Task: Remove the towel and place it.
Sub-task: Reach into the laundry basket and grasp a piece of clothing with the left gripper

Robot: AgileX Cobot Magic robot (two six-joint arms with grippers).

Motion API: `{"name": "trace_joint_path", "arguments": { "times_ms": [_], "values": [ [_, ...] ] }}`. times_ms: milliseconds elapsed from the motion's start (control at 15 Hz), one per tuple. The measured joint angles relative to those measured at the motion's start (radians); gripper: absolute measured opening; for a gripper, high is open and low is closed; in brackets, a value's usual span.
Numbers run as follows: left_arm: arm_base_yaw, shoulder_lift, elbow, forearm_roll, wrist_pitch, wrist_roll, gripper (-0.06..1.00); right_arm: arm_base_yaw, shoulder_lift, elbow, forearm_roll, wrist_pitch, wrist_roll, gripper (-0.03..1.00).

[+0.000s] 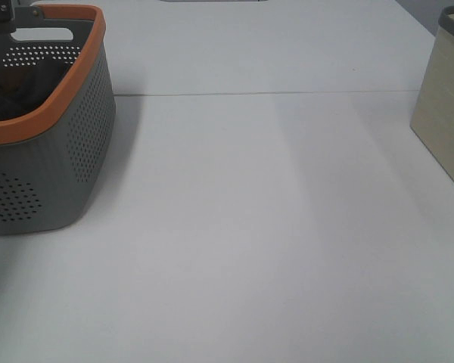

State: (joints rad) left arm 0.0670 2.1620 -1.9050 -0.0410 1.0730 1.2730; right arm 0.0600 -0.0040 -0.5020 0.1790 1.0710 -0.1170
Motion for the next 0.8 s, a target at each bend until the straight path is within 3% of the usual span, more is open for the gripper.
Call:
{"name": "trace_joint_path", "arguments": {
  "times_ms": [133, 400, 533, 800],
  "values": [
    [-0.022, 0.041, -0.003, -0.023, -0.055, 0.013, 0.93, 0.0, 0.0, 0.0, 0.001, 0.0, 0.0, 0.89],
    [-0.031, 0.068, -0.003, -0.024, -0.07, 0.033, 0.88, 0.0, 0.0, 0.0, 0.001, 0.0, 0.0, 0.89],
    [-0.031, 0.068, -0.003, -0.021, -0.078, 0.036, 0.81, 0.0, 0.0, 0.0, 0.001, 0.0, 0.0, 0.89],
    [-0.031, 0.078, -0.003, -0.02, -0.071, 0.036, 0.55, 0.0, 0.0, 0.0, 0.001, 0.0, 0.0, 0.89]
  ]
}}
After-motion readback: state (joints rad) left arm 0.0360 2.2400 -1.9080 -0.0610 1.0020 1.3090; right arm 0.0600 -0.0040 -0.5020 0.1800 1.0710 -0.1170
